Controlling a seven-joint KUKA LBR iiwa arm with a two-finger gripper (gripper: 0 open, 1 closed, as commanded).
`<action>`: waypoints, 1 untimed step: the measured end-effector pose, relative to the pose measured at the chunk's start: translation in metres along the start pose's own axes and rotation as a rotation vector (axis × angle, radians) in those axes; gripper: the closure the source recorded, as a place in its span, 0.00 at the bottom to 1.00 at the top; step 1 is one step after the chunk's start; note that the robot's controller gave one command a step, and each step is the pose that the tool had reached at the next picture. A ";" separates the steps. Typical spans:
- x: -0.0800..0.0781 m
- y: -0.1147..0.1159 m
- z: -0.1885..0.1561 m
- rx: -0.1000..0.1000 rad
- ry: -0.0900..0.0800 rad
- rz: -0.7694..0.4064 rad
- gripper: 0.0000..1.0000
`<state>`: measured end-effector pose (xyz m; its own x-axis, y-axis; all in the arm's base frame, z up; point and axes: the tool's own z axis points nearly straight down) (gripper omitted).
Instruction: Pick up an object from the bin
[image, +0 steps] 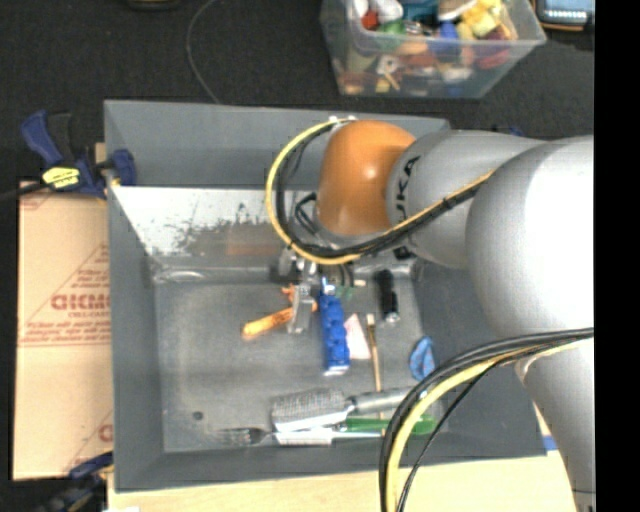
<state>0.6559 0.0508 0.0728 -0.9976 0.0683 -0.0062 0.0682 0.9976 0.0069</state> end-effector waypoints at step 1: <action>0.014 0.006 0.000 0.001 -0.015 -0.134 0.00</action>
Offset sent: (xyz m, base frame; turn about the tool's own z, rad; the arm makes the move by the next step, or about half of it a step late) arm -0.0006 0.0001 0.0001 -0.0067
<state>0.6421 0.0574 0.0729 -0.9976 -0.0654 -0.0217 -0.0655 0.9978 0.0044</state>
